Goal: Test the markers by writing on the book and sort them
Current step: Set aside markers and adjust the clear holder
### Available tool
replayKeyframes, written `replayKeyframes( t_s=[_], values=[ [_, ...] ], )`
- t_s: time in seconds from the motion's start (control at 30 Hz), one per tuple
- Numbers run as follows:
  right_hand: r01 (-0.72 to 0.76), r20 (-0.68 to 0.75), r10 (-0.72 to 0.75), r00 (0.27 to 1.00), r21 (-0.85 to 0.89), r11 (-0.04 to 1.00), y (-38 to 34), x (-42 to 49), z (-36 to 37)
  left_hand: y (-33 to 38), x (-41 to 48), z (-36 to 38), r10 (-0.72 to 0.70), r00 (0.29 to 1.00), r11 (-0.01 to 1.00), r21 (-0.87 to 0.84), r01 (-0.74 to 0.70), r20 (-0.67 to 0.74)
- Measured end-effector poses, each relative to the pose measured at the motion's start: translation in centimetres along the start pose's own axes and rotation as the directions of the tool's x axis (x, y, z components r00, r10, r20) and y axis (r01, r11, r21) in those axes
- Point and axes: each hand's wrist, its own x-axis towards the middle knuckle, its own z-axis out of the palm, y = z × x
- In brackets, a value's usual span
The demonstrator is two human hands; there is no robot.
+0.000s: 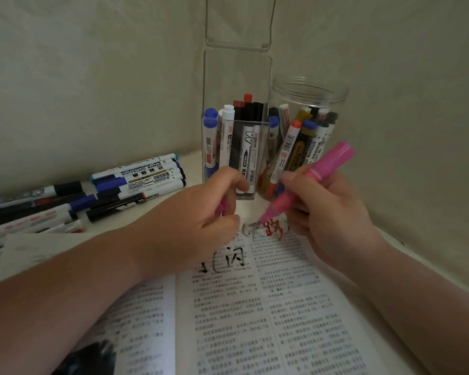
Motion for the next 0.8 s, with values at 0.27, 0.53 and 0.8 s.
replayKeyframes(
  t_s=[0.27,0.53,0.8],
  values=[
    [-0.015,0.098,0.035,0.995,-0.195,0.981,-0.2,-0.1,-1.1,-1.7,0.6,0.4,0.037,0.997,0.982,0.189,-0.024,-0.068],
    [-0.028,0.348,0.202,0.915,-0.445,0.895,-1.1,-0.6,-1.4,-1.5,0.8,0.1,0.069,0.981,0.990,0.132,-0.045,-0.182],
    [-0.072,0.308,0.220,0.926,-0.428,0.901,-0.6,-0.4,-1.4,-2.1,1.0,0.1,0.193,0.978,0.931,0.330,-0.159,-0.075]
  ],
)
